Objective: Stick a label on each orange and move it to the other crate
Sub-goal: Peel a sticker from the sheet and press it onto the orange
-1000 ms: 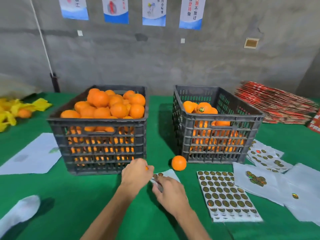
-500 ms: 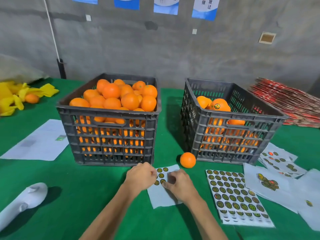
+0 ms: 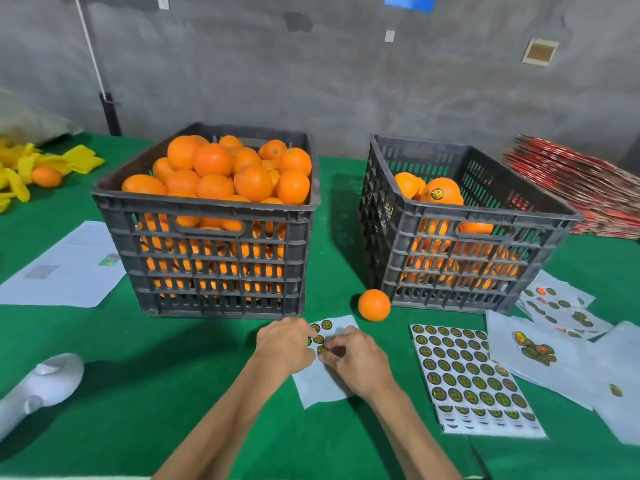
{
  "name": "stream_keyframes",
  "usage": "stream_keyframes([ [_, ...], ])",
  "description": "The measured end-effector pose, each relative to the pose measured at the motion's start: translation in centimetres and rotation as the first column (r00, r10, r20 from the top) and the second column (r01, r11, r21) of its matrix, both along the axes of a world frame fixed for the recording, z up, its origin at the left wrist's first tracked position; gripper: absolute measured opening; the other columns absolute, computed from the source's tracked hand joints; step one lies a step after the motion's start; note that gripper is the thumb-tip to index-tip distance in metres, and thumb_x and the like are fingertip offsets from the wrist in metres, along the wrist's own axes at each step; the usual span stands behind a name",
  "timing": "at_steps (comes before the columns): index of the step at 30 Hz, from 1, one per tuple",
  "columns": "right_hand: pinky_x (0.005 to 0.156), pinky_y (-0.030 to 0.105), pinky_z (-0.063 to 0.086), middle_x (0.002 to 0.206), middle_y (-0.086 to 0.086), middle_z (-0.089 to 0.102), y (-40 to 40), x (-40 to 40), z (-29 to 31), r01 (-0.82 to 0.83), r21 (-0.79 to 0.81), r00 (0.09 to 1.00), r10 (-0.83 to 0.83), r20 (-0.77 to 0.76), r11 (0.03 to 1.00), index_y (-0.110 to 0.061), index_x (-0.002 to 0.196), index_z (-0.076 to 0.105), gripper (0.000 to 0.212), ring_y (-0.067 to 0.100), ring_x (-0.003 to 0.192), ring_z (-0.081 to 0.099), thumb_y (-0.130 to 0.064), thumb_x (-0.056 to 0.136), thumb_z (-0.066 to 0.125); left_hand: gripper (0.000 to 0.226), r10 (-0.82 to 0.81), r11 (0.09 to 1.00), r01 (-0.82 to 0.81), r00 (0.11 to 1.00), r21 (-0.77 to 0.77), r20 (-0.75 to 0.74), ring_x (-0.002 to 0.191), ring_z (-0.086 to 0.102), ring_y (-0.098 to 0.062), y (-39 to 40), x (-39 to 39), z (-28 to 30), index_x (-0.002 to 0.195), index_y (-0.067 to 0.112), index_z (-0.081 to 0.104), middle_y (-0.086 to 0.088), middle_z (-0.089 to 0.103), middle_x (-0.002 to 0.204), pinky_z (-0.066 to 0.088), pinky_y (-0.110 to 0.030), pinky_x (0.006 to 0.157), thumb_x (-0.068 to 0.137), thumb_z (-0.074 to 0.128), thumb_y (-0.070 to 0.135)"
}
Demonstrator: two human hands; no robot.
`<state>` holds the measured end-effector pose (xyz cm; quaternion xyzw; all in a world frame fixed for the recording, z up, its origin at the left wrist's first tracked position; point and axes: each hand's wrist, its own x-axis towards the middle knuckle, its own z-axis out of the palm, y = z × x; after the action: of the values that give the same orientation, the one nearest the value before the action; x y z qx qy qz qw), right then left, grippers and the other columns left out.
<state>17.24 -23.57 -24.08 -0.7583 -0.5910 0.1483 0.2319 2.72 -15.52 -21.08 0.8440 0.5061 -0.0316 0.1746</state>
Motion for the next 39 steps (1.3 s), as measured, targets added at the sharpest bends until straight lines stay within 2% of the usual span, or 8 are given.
stream_keyframes([
  [5, 0.08, 0.032, 0.051, 0.1, -0.016, 0.064, 0.2, 0.0, -0.2, 0.049, -0.019, 0.995, -0.05, -0.09, 0.999, -0.031, 0.098, 0.077, 0.015, 0.013, 0.093, 0.061, -0.042, 0.088, 0.077, 0.046, 0.034, 0.999, -0.035, 0.998, 0.034, 0.046, 0.117, 0.061, -0.016, -0.3, -0.2, -0.4, 0.139, 0.043, 0.06, 0.008, 0.064, 0.134, 0.047, -0.035, 0.1, 0.093, 0.065, 0.039],
  [9, 0.079, 0.035, 0.051, 0.107, -0.007, 0.06, 0.4, 0.3, -0.1, 0.02, -0.053, 0.995, -0.025, -0.092, 0.998, -0.028, 0.119, 0.071, 0.045, 0.016, 0.097, 0.06, -0.054, 0.083, 0.078, 0.044, 0.079, 0.995, -0.082, 0.996, 0.057, 0.048, 0.112, 0.062, -0.017, -0.7, -0.3, -0.6, 0.135, 0.034, 0.062, 0.005, 0.065, 0.127, 0.048, -0.036, 0.098, 0.093, 0.067, 0.045],
  [17, 0.068, 0.031, 0.037, 0.108, -0.003, 0.051, 0.6, 1.4, -0.7, -0.214, -0.085, 0.923, 0.23, 0.308, 0.973, -0.02, 0.128, 0.069, 0.055, 0.023, 0.089, 0.059, -0.062, 0.099, 0.049, 0.042, 0.052, 0.995, -0.05, 0.998, 0.083, -0.023, 0.124, 0.057, -0.02, -0.9, -0.5, -0.4, 0.137, 0.029, 0.06, 0.002, 0.059, 0.136, 0.047, -0.037, 0.107, 0.098, 0.059, 0.044],
  [21, 0.069, 0.034, 0.042, 0.107, -0.003, 0.054, 0.6, 1.7, -0.8, -0.27, -0.075, 0.87, 0.277, 0.408, 0.96, -0.024, 0.125, 0.071, 0.048, 0.025, 0.089, 0.062, -0.056, 0.104, 0.041, 0.043, 0.043, 0.995, -0.038, 0.998, 0.093, -0.052, 0.126, 0.056, -0.019, -1.3, -0.5, -0.2, 0.139, 0.028, 0.058, 0.001, 0.058, 0.137, 0.045, -0.036, 0.108, 0.098, 0.059, 0.042],
  [25, 0.065, 0.029, 0.044, 0.095, -0.016, 0.057, 0.5, 1.8, -1.1, -0.135, 0.027, 0.979, 0.129, 0.155, 0.99, -0.039, 0.112, 0.075, 0.033, 0.01, 0.086, 0.059, -0.06, 0.095, 0.055, 0.042, 0.035, 0.995, -0.029, 0.998, 0.091, -0.06, 0.124, 0.056, -0.018, -1.4, -0.5, 0.1, 0.139, 0.029, 0.058, 0.002, 0.058, 0.137, 0.044, -0.035, 0.105, 0.1, 0.057, 0.045],
  [29, 0.065, 0.027, 0.046, 0.094, -0.023, 0.065, 0.7, 1.5, -1.4, -0.036, 0.028, 0.991, 0.04, -0.127, 0.999, -0.056, 0.091, 0.072, 0.008, 0.001, 0.083, 0.061, -0.056, 0.087, 0.066, 0.042, 0.022, 0.998, -0.017, 0.996, 0.057, -0.09, 0.125, 0.055, -0.018, -1.2, -0.5, 0.3, 0.141, 0.031, 0.057, 0.002, 0.057, 0.139, 0.044, -0.036, 0.104, 0.101, 0.057, 0.043],
  [34, 0.086, 0.034, 0.056, 0.091, -0.03, 0.073, 1.4, 1.8, -1.2, 0.015, -0.026, 0.928, -0.024, -0.371, 1.0, -0.043, 0.081, 0.079, 0.012, -0.003, 0.092, 0.067, -0.04, 0.089, 0.07, 0.044, 0.004, 1.0, -0.005, 0.996, -0.002, -0.091, 0.134, 0.051, -0.019, -0.8, -0.9, 0.7, 0.143, 0.041, 0.054, 0.006, 0.051, 0.148, 0.041, -0.037, 0.11, 0.099, 0.059, 0.044],
  [39, 0.082, 0.034, 0.055, 0.085, -0.02, 0.075, 1.2, 1.8, -1.2, 0.208, 0.12, 0.869, -0.127, -0.479, 0.971, -0.029, 0.08, 0.078, 0.015, 0.001, 0.086, 0.068, -0.034, 0.093, 0.072, 0.031, 0.128, 0.989, -0.118, 0.984, -0.085, 0.121, 0.116, 0.063, -0.021, -0.6, -1.9, 1.1, 0.122, 0.034, 0.07, 0.006, 0.067, 0.128, 0.052, -0.034, 0.099, 0.099, 0.057, 0.049],
])
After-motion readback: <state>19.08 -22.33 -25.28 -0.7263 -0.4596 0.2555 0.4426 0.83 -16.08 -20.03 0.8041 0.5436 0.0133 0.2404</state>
